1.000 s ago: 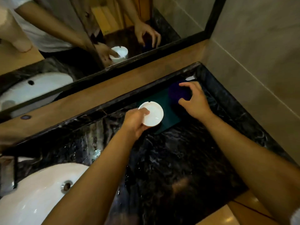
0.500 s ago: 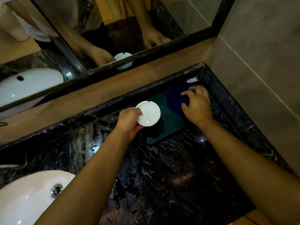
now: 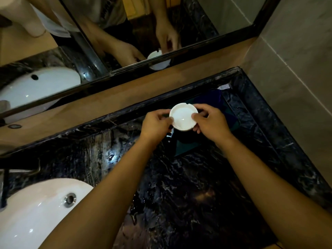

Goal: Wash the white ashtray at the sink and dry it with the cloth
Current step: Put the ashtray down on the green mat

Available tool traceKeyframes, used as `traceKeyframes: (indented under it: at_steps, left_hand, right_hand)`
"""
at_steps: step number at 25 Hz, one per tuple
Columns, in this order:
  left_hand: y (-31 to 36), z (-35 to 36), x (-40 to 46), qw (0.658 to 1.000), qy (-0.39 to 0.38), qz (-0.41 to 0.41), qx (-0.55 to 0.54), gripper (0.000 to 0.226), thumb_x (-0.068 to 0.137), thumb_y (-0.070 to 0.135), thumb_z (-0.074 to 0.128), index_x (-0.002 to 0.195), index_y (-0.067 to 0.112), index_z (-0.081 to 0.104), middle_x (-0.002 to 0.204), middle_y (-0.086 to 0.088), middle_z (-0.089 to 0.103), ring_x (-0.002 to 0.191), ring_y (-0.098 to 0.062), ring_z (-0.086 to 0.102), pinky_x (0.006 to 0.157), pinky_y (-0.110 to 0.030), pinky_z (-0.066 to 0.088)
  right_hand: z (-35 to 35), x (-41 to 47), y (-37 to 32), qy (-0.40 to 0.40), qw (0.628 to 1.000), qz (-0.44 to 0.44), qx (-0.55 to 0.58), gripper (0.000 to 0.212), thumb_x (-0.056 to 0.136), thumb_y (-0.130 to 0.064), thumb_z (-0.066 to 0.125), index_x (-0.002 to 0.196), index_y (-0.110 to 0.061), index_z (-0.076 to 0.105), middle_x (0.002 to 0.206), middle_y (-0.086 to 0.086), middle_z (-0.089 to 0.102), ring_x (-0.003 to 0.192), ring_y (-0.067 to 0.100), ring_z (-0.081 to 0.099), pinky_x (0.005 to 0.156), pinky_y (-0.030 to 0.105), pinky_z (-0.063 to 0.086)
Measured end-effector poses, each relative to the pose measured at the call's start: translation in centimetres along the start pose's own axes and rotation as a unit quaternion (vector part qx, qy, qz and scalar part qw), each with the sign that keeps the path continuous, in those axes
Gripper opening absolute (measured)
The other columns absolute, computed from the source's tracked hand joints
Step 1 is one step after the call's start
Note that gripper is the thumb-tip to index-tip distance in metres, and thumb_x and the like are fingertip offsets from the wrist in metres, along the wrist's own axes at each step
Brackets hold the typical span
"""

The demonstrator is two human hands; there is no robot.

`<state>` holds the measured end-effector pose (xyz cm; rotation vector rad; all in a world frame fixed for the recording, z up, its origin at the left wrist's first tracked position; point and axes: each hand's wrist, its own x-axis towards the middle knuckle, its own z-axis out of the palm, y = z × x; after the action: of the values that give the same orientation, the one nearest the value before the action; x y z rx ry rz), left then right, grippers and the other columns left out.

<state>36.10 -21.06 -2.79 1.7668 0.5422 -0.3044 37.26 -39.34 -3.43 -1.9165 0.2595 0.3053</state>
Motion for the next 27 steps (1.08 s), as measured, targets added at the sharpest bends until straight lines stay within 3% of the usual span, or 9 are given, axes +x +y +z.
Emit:
traceKeyframes:
  at_steps: [3, 5, 7, 12, 19, 24, 27]
  left_hand:
    - [-0.4, 0.1, 0.8, 0.997, 0.030, 0.006, 0.074, 0.019, 0.088, -0.002, 0.065, 0.079, 0.013, 0.074, 0.088, -0.019, 0.076, 0.069, -0.028, 0.075, 0.068, -0.041, 0.066]
    - [-0.5, 0.6, 0.9, 0.997, 0.034, -0.012, 0.066, 0.007, 0.087, 0.007, 0.066, 0.082, 0.011, 0.069, 0.087, -0.019, 0.075, 0.071, -0.031, 0.076, 0.068, -0.047, 0.066]
    - [-0.7, 1.0, 0.9, 0.995, 0.047, -0.009, 0.087, 0.010, 0.089, 0.012, 0.062, 0.084, 0.010, 0.070, 0.080, -0.013, 0.074, 0.067, -0.030, 0.076, 0.067, -0.046, 0.066]
    - [-1.5, 1.1, 0.9, 0.989, 0.068, 0.006, 0.132, 0.013, 0.090, 0.008, 0.061, 0.093, 0.008, 0.075, 0.089, -0.012, 0.076, 0.065, -0.025, 0.076, 0.063, -0.042, 0.066]
    - [-2.7, 0.7, 1.7, 0.991, 0.067, -0.029, 0.108, 0.018, 0.088, 0.004, 0.063, 0.097, 0.005, 0.079, 0.092, -0.014, 0.078, 0.067, -0.025, 0.077, 0.068, -0.041, 0.066]
    - [-3.4, 0.5, 2.2, 0.991, 0.040, -0.026, 0.124, 0.019, 0.089, -0.003, 0.061, 0.084, 0.010, 0.075, 0.092, -0.018, 0.076, 0.073, -0.031, 0.077, 0.071, -0.046, 0.066]
    - [-3.7, 0.3, 2.3, 0.990, 0.037, -0.028, 0.131, 0.024, 0.086, -0.005, 0.062, 0.079, 0.014, 0.074, 0.089, -0.018, 0.077, 0.075, -0.032, 0.078, 0.073, -0.047, 0.066]
  right_hand:
    - [0.3, 0.4, 0.6, 0.024, 0.997, 0.019, -0.064, 0.019, 0.091, -0.008, 0.065, 0.108, -0.016, 0.067, 0.075, 0.007, 0.070, 0.050, 0.018, 0.068, 0.051, 0.027, 0.057]
    - [0.9, 0.4, 1.0, 0.027, 0.995, 0.018, -0.094, 0.022, 0.090, -0.006, 0.062, 0.109, -0.015, 0.067, 0.076, 0.006, 0.070, 0.051, 0.018, 0.069, 0.047, 0.022, 0.054]
    - [1.3, 0.3, 1.2, 0.035, 0.994, 0.011, -0.102, 0.024, 0.090, -0.005, 0.060, 0.110, -0.016, 0.067, 0.074, 0.004, 0.069, 0.050, 0.016, 0.068, 0.044, 0.019, 0.053]
    - [1.9, 0.8, 1.9, 0.029, 0.993, -0.010, -0.117, 0.025, 0.086, -0.009, 0.061, 0.108, -0.018, 0.069, 0.080, 0.006, 0.073, 0.065, 0.024, 0.072, 0.066, 0.043, 0.063]
    - [2.8, 1.3, 2.8, 0.017, 0.989, -0.012, -0.147, 0.027, 0.088, -0.012, 0.062, 0.112, -0.020, 0.072, 0.083, 0.006, 0.075, 0.072, 0.025, 0.072, 0.074, 0.040, 0.063]
    - [3.5, 1.6, 3.7, 0.013, 0.983, -0.029, -0.181, 0.032, 0.091, -0.016, 0.063, 0.120, -0.021, 0.072, 0.105, 0.012, 0.067, 0.077, 0.033, 0.071, 0.080, 0.043, 0.062]
    - [3.9, 1.6, 4.2, 0.010, 0.980, -0.031, -0.194, 0.034, 0.091, -0.017, 0.062, 0.123, -0.023, 0.071, 0.103, 0.015, 0.065, 0.078, 0.034, 0.070, 0.083, 0.042, 0.060]
